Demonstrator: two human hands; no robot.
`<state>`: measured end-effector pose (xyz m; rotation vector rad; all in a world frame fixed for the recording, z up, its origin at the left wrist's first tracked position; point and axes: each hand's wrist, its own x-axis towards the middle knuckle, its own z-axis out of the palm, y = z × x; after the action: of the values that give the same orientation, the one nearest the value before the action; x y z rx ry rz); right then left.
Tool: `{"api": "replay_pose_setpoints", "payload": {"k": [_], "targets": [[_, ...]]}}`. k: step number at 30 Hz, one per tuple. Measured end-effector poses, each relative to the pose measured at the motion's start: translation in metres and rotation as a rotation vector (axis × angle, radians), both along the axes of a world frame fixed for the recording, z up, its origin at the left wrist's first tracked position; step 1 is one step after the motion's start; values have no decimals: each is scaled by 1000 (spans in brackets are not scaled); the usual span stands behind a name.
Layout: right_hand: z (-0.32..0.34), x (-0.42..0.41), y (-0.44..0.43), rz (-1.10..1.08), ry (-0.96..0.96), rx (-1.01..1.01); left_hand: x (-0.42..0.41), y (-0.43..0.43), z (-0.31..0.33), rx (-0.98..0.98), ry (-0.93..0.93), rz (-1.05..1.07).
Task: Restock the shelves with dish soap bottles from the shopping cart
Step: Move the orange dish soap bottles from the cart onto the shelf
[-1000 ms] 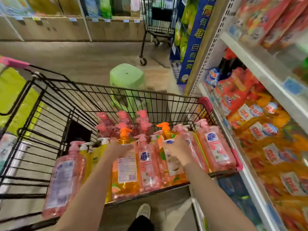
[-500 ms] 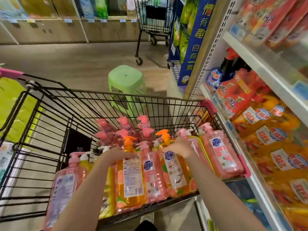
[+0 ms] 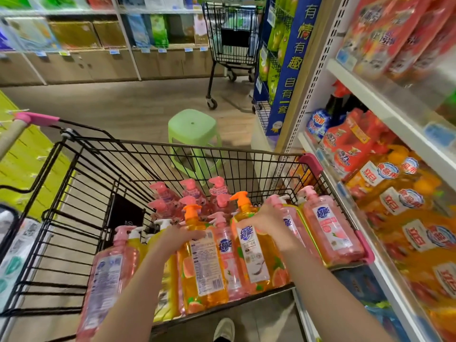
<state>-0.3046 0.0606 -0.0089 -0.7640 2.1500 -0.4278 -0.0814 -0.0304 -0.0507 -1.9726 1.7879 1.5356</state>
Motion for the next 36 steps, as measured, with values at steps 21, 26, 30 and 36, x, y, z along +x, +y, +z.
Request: {"api": "replay_pose_setpoints", "payload": {"k": [21, 26, 30, 36], "targets": [[94, 8, 237, -266, 297, -855, -9, 195, 170, -934, 329, -220], [54, 22, 326, -396, 296, -722, -14, 256, 147, -868, 389, -419], [21, 51, 398, -549, 431, -552, -22, 299, 113, -741, 412, -624], [-28, 130, 508, -890, 509, -377, -26, 366, 67, -639, 391, -1040]]}}
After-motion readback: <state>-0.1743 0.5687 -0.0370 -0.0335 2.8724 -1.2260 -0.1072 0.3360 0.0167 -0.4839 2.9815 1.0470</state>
